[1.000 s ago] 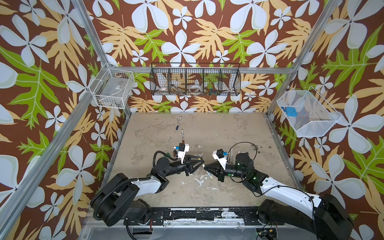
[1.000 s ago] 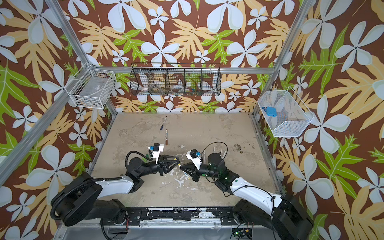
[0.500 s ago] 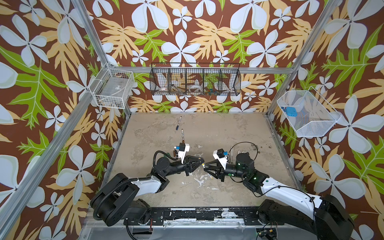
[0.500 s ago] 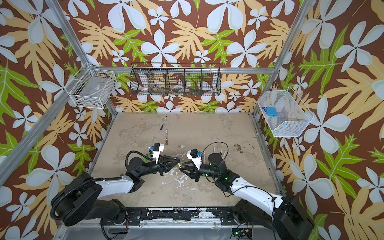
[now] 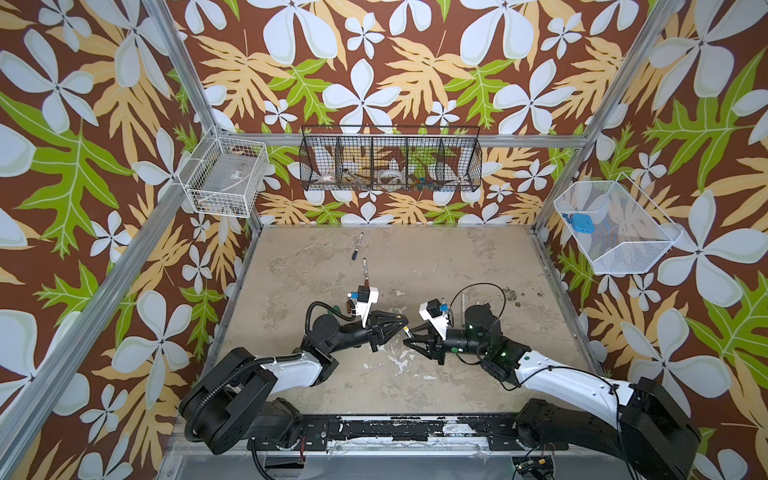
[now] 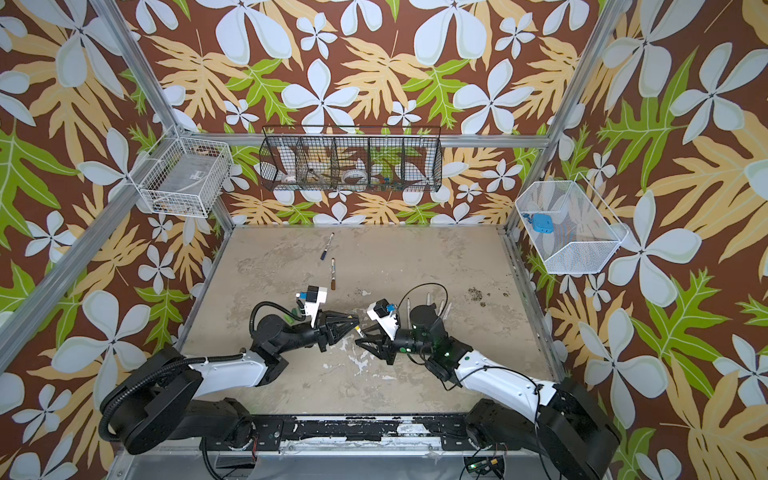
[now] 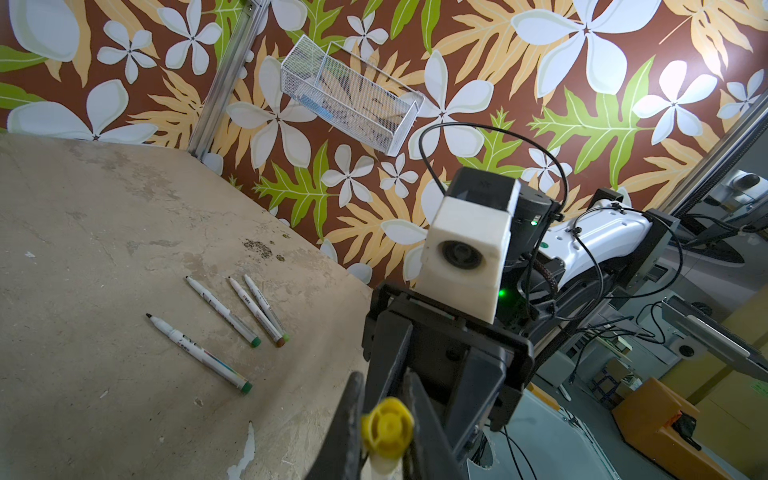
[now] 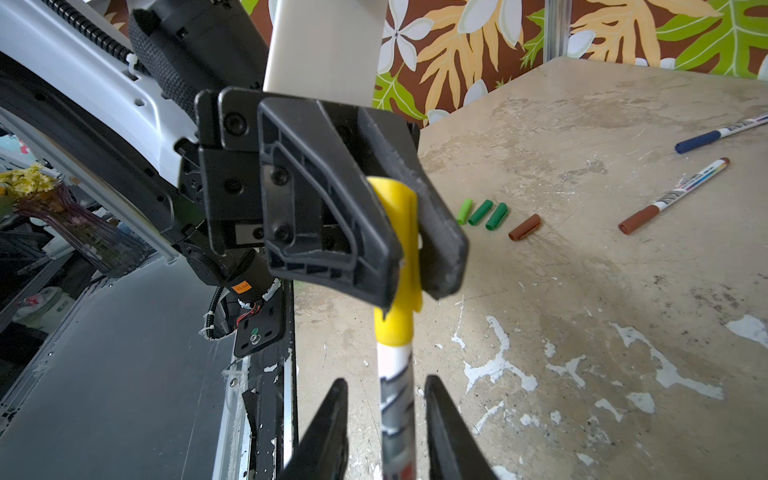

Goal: Open the pen caps
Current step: 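Pull the grippers apart, left gripper drawing the yellow cap off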

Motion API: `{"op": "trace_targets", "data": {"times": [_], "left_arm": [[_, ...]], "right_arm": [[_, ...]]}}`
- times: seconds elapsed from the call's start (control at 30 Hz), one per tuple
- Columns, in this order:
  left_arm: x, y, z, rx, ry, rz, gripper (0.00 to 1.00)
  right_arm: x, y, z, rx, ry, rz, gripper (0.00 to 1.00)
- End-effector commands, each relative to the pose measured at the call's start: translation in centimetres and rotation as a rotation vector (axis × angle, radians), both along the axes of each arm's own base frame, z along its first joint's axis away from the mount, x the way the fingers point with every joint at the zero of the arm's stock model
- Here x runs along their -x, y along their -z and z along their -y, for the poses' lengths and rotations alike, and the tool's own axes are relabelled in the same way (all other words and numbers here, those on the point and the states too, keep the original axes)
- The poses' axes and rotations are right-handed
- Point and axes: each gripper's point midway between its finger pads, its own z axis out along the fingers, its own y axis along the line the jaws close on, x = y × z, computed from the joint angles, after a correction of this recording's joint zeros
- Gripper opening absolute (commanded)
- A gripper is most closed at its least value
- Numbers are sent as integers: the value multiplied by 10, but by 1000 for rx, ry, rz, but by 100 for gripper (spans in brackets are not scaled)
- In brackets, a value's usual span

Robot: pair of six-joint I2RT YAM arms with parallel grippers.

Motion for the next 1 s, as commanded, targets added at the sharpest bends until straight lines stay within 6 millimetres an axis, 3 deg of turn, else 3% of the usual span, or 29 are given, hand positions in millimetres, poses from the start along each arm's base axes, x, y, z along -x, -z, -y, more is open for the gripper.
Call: {"op": "trace_targets", "data": {"times": [0.0, 0.47, 0.73, 0.97], "left_arm": [[5, -11, -1, 25, 14, 51, 7], [3, -9, -2, 26, -1, 41, 4], [-2, -11, -9, 54, -50, 21, 1], [-17, -14, -34, 142, -133, -49, 0]], "right_arm": [[3, -4, -4, -9, -24, 10, 27], [2, -4, -3, -3, -15, 22, 0], [3, -2, -4, 5, -16, 22, 0], [-7, 6, -3, 58, 53, 42, 0]]}}
